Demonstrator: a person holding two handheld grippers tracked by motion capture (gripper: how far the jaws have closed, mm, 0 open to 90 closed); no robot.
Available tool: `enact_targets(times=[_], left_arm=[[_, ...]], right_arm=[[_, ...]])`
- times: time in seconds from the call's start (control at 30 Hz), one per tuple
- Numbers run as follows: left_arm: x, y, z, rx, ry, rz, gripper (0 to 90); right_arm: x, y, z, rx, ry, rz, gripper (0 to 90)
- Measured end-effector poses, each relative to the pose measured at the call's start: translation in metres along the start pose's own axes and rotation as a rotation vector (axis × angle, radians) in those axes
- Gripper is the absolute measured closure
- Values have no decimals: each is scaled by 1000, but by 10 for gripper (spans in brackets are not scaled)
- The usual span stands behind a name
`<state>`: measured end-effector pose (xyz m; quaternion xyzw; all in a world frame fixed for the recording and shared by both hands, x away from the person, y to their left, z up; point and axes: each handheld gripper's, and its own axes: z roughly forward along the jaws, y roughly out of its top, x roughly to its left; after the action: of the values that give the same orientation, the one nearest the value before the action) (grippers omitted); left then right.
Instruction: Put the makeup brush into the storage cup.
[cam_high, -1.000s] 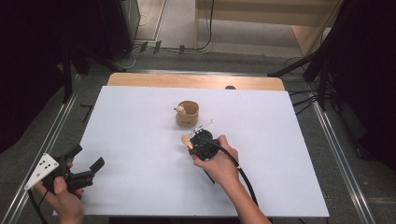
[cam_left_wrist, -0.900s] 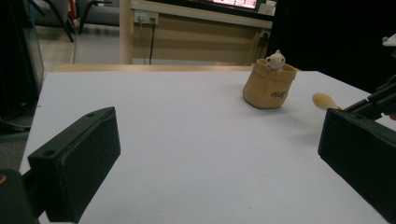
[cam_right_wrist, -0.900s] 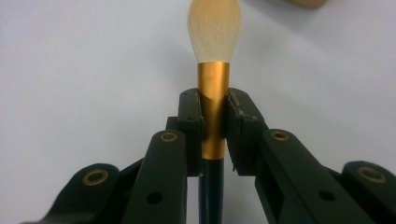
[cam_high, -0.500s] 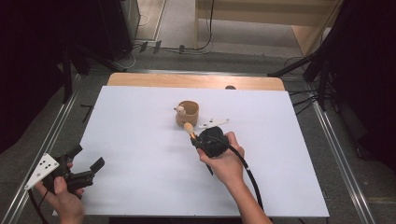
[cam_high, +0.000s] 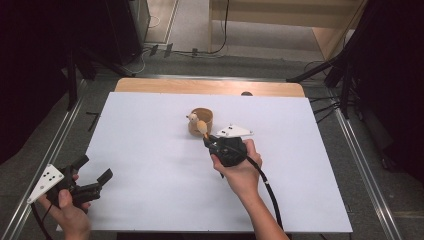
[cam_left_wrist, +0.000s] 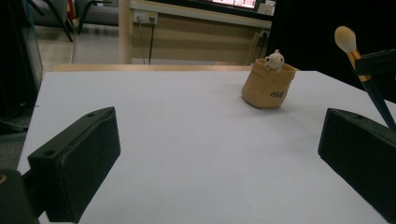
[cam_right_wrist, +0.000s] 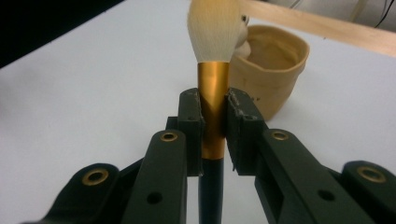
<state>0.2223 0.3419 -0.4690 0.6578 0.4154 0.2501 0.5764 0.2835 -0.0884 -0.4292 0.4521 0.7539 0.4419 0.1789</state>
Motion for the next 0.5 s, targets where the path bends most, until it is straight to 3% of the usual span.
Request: enact_targets(times=[0.27,0.5], left_arm=[[0,0,0,1,0,-1,0],[-1,0,0,2,-2,3,0]], right_arm=[[-4,4,-6,-105,1,31,791],[-5,8,-7,-159,-3,31,791]])
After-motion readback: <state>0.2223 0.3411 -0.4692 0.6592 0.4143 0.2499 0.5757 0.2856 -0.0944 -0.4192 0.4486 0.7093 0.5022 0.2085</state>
